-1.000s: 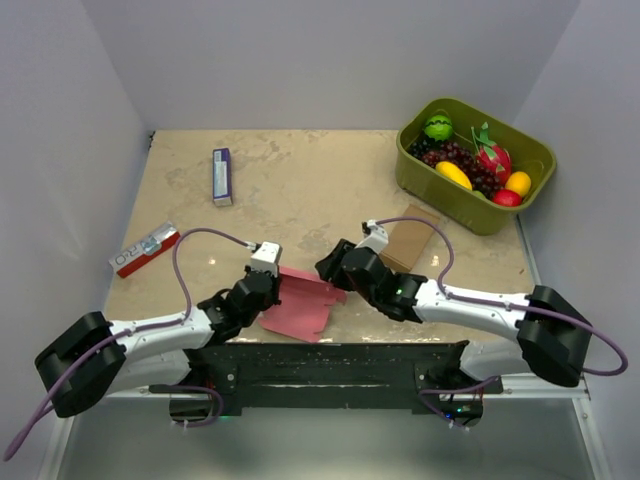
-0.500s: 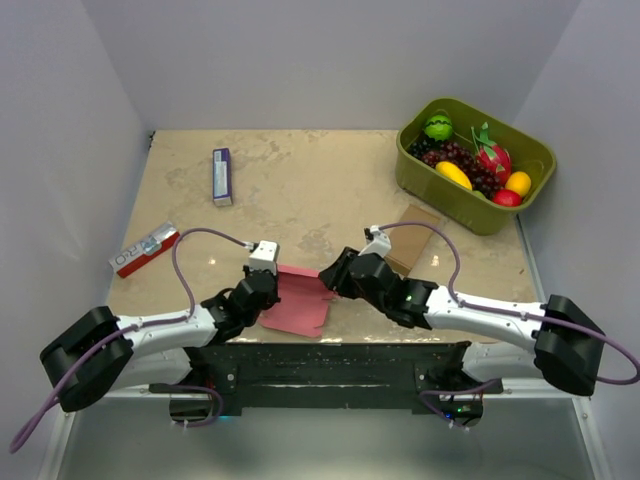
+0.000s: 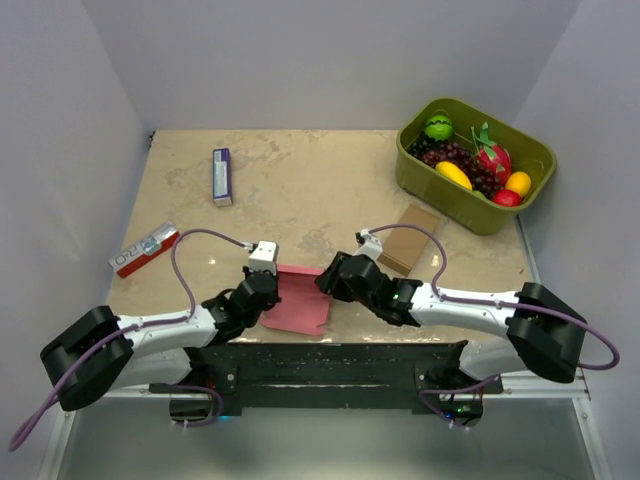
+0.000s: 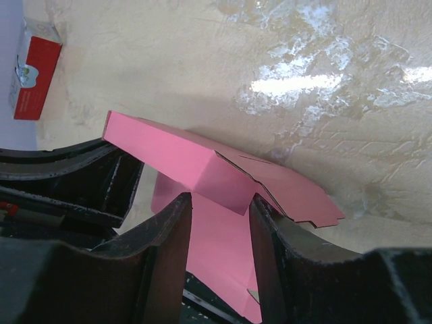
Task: Fold the paper box
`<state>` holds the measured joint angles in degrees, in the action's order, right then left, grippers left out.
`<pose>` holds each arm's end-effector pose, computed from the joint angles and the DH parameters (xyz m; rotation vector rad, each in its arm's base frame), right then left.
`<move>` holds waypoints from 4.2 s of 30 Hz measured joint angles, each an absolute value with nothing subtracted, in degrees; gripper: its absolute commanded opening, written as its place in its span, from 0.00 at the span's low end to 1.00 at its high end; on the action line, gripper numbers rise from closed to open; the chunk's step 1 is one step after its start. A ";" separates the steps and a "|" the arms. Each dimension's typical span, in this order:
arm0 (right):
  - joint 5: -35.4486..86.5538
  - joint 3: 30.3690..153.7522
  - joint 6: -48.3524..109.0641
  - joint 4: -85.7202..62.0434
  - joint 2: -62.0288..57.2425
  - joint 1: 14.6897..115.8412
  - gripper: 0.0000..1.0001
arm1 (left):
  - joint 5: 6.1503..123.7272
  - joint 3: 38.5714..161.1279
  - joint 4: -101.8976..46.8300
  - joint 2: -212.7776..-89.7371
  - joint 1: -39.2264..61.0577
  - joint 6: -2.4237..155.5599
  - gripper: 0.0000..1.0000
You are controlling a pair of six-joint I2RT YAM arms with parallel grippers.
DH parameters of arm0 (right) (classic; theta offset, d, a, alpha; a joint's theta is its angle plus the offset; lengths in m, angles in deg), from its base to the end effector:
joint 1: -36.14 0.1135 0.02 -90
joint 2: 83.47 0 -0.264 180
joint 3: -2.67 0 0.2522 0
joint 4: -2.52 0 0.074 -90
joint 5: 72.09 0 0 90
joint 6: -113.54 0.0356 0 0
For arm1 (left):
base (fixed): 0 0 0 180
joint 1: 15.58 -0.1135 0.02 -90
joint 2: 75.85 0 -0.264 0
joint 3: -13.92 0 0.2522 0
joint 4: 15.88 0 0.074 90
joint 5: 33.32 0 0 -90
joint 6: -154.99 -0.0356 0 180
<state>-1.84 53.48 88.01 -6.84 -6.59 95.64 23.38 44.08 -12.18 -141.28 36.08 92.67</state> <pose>0.1495 0.2302 0.1975 0.3023 2.2606 0.8487 0.1422 -0.1483 0.1536 0.0885 2.0311 -0.2542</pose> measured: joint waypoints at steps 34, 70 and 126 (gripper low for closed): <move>-0.57 53.53 87.66 -6.77 -9.48 95.64 0.33 | 21.87 44.94 -11.29 -143.51 36.84 94.07 0.00; -2.05 54.10 88.03 -3.80 -6.57 92.30 0.36 | 21.28 44.94 -10.79 -143.99 37.82 95.01 0.00; -7.87 44.72 90.28 -9.33 -19.75 102.68 0.47 | 17.78 57.70 -18.72 -156.12 42.37 96.74 0.00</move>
